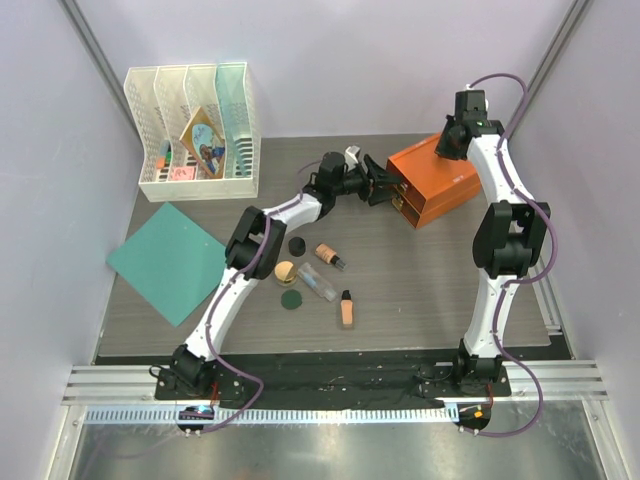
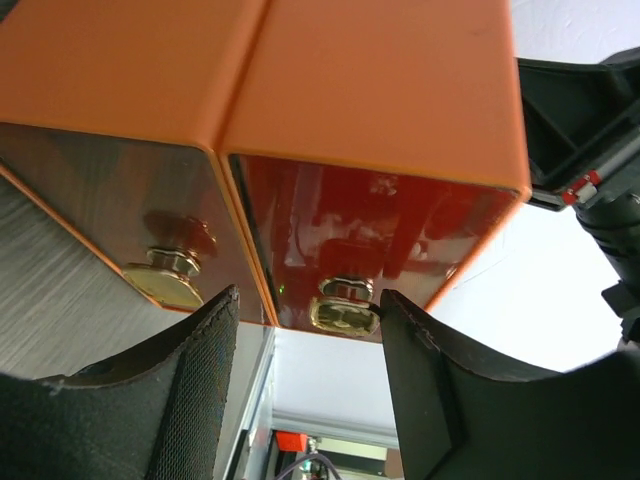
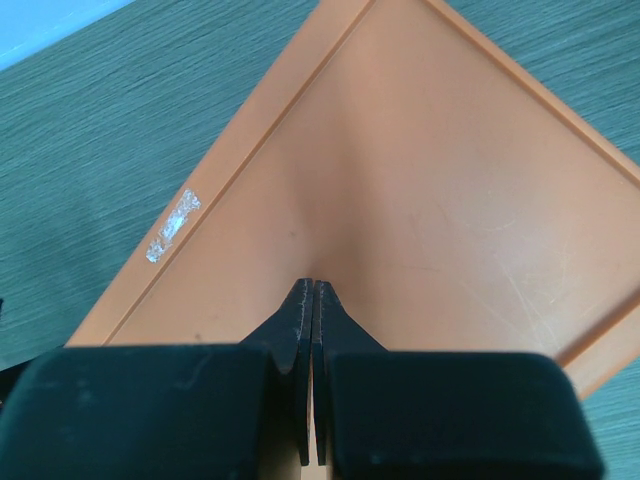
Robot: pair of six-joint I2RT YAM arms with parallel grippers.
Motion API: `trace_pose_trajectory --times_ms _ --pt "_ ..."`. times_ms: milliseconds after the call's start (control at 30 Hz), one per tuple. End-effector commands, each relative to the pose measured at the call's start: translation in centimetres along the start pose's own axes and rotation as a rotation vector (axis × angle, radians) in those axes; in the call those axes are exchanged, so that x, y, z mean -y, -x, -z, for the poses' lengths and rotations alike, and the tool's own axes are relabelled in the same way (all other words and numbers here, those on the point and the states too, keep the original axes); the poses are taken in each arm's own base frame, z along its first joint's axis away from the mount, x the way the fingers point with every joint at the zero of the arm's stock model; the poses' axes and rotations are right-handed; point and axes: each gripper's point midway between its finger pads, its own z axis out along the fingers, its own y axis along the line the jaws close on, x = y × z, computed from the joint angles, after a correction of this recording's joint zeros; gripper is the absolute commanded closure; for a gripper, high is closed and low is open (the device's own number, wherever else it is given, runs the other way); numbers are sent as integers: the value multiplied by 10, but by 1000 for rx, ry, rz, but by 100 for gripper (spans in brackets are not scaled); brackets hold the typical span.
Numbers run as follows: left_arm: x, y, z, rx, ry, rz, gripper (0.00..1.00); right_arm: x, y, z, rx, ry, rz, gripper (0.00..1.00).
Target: Organize the makeup
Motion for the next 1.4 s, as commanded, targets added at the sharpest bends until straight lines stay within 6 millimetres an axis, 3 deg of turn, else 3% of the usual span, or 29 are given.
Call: trace_pose_trajectory --times_ms 0,33,267,433,567,600,667,700,733,800,833,867,933,1000,1033,1133,1267,1333,1367 --pt "21 2 -8 -7 -70 -21 42 7 -63 -26 -198 -20 11 99" --pt "15 1 -11 -7 -64 -12 44 7 -63 -26 -198 -20 11 99" --pt "22 -5 -19 -26 -91 -26 58 7 -65 -30 -206 -17 13 99" --pt "26 -8 -16 -48 -109 -20 86 9 -71 -32 -221 -21 16 99" --pt "28 -9 -8 -59 -108 -11 99 11 -79 -33 -241 -25 22 99" --pt "22 -8 -5 -57 -95 -1 100 12 -80 -33 -242 -25 25 99" --pt "26 -8 2 -58 -89 6 100 13 -84 -34 -252 -28 28 99" --pt "17 -6 7 -53 -69 23 100 13 -85 -34 -255 -29 32 99" --pt "26 -6 13 -53 -74 19 100 14 -87 -34 -259 -31 29 99" --pt "12 -6 23 -48 -49 46 100 15 -88 -34 -265 -30 28 99" --pt "24 -9 29 -56 -60 36 100 13 -90 -35 -267 -26 30 99" --pt "11 -11 35 -57 -38 56 100 14 -90 -35 -268 -25 28 99" --pt "24 -9 47 -45 -48 46 100 13 -92 -36 -274 -23 29 99" --pt "14 -7 59 -37 -20 68 100 13 -91 -36 -273 -19 27 99" --pt "23 -8 66 -39 -26 59 100 13 -91 -35 -272 -19 29 99" --pt "10 -9 81 -33 26 78 100 14 -93 -35 -276 -20 32 99" --pt "12 -20 102 -45 70 58 100 14 -95 -34 -283 -20 34 99" --pt "0 -28 111 -58 126 52 100 15 -97 -34 -285 -22 37 99" --pt "8 -31 115 -60 128 34 100 15 -97 -34 -285 -21 38 99"
